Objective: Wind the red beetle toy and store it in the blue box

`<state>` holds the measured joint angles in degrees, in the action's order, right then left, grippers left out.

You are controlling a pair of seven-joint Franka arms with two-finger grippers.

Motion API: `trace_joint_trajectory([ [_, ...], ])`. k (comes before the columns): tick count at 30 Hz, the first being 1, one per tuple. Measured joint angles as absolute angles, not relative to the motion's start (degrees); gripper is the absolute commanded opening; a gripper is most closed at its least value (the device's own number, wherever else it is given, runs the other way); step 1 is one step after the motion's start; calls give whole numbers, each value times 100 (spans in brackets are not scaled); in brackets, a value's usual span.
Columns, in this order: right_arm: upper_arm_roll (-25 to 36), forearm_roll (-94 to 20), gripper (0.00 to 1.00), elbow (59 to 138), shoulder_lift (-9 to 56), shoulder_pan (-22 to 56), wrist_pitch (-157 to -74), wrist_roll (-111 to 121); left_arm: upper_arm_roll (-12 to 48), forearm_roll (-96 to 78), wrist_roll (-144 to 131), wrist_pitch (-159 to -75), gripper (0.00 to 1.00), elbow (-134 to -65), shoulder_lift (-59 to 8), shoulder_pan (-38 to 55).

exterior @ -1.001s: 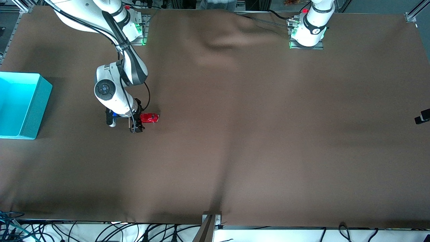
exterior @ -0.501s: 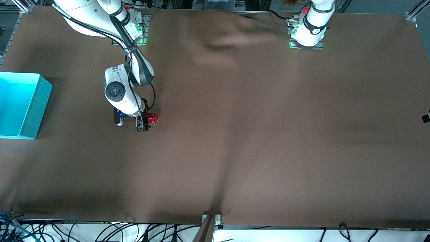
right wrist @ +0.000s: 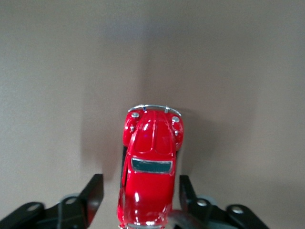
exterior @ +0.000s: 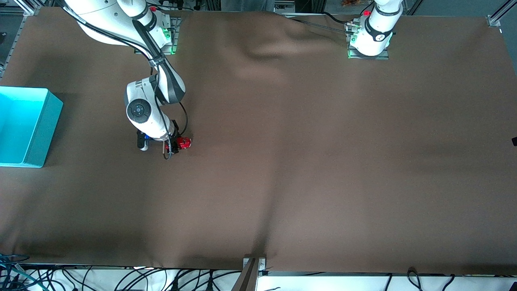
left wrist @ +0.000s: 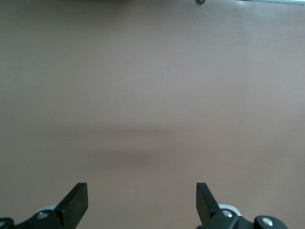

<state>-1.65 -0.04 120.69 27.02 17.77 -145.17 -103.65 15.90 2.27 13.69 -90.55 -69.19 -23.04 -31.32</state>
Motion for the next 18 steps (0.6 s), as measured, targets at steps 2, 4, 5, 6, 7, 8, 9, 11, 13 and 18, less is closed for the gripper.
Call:
trace_joint_trajectory([
  [2,-165,-4,0,12069,2702,1777,-14516,-10369,1590,227,1390,-9026,100,-6920,-2305,-3138],
  [4,-165,-4,0,12069,2702,1777,-14516,-10370,1590,226,1454,-9001,100,-6925,-2311,-3139],
  [5,-165,-4,0,12069,2702,1777,-14516,-10372,1590,217,1508,-8990,100,-6929,-2321,-3140],
  [6,-165,-4,0,12069,2702,1777,-14516,-10372,1590,200,1536,-8985,100,-6933,-2333,-3141],
  [7,-165,-4,0,12069,2702,1777,-14516,-10372,1590,171,1570,-8981,100,-6936,-2353,-3143],
  [8,-165,-4,0,12069,2702,1777,-14516,-10372,1590,145,1602,-8979,100,-6938,-2375,-3146],
  [9,-165,-4,0,12069,2702,1777,-14516,-10372,1590,123,1626,-8979,100,-6940,-2404,-3151],
  [11,-165,3,0,12069,2702,1777,-14516,-10372,1587,100,1653,-8979,100,-6941,-2457,-3159],
  [13,-164,36,0,12067,2701,1777,-14516,-10372,1585,99,1670,-8979,100,-6941,-2495,-3171],
  [18,-152,245,0,12062,2699,1777,-14517,-10372,1583,92,1768,-8979,100,-6941,-2531,-3262],
])
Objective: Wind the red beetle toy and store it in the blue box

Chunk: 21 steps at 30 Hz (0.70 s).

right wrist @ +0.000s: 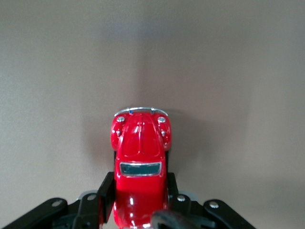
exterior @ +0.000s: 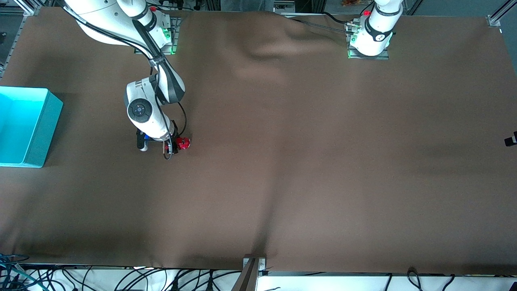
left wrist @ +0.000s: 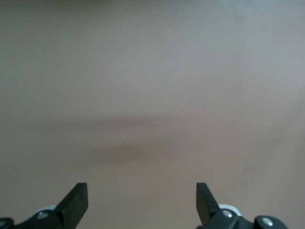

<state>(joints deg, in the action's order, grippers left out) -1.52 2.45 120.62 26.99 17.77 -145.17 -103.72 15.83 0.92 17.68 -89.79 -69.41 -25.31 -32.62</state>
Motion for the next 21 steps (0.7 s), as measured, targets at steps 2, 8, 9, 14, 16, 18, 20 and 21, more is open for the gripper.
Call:
trace_joint_trajectory([
  [2,-149,326,0,12062,2698,1776,-14517,-10363,1582,84,1840,-8979,100,-6940,-2530,-3297],
  [8,-143,445,0,12062,2696,1759,-14517,-10167,1583,78,1945,-8978,100,-6940,-2531,-3340],
  [9,-140,448,0,12062,2696,1756,-14517,-10113,1583,77,1947,-8978,100,-6940,-2531,-3344],
  [14,-117,451,0,12062,2696,1726,-14514,-9865,1582,77,1972,-8978,100,-6940,-2531,-3388],
  [16,-111,451,0,12062,2696,1712,-14514,-9809,1582,75,1999,-8978,100,-6940,-2531,-3406],
  [18,-106,454,0,12062,2696,1701,-14513,-9773,1583,72,2034,-8978,100,-6940,-2531,-3419],
  [20,-103,459,0,12062,2696,1689,-14512,-9745,1583,70,2053,-8978,100,-6940,-2531,-3430],
  [21,-103,460,0,12062,2696,1682,-14512,-9734,1583,69,2056,-8978,100,-6940,-2531,-3437],
])
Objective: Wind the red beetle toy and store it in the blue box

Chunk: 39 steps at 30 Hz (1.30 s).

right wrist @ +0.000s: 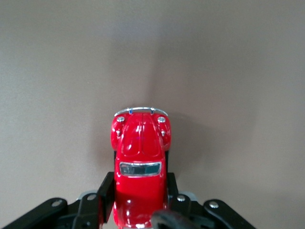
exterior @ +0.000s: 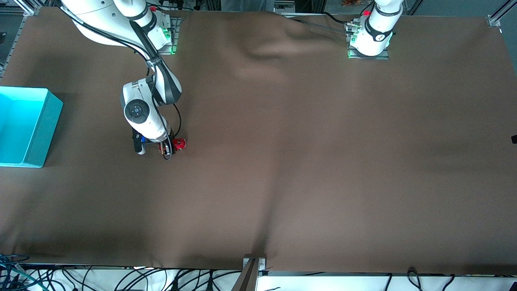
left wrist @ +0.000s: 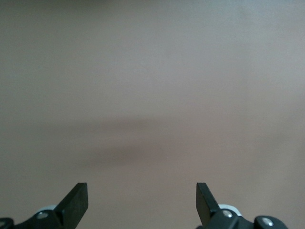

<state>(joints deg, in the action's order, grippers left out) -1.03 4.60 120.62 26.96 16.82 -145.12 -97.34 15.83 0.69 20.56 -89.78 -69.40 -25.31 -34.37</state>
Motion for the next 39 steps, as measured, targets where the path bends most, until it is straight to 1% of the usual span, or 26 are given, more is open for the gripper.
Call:
trace_joint_trajectory([
  [11,23,484,0,12056,2676,1616,-14427,-9177,1583,66,2146,-8978,100,-6940,-2531,-3488],
  [23,316,488,0,12014,2346,1584,-13748,-7780,1582,62,2285,-8977,100,-6941,-2531,-3598],
  [33,647,491,0,12012,1952,1508,-13140,-6116,1586,55,2290,-8977,100,-6941,-2532,-3601],
  [39,845,495,0,12012,1777,1364,-12986,-5115,1585,55,2391,-8975,100,-6941,-2532,-3623],
])
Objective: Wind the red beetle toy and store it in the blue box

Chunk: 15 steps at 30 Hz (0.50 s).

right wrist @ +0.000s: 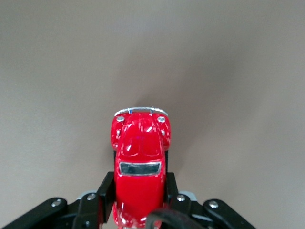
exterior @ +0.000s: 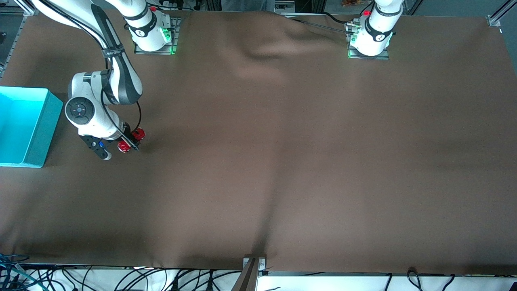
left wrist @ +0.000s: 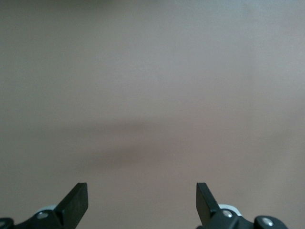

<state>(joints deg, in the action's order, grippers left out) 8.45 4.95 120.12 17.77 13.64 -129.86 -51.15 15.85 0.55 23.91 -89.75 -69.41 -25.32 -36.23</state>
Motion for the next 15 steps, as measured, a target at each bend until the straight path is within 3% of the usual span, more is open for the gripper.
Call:
trace_joint_trajectory([
  [15,1619,696,0,11985,1689,995,-12911,-2197,1594,-59,2491,-8970,100,-6941,-2532,-3739],
])
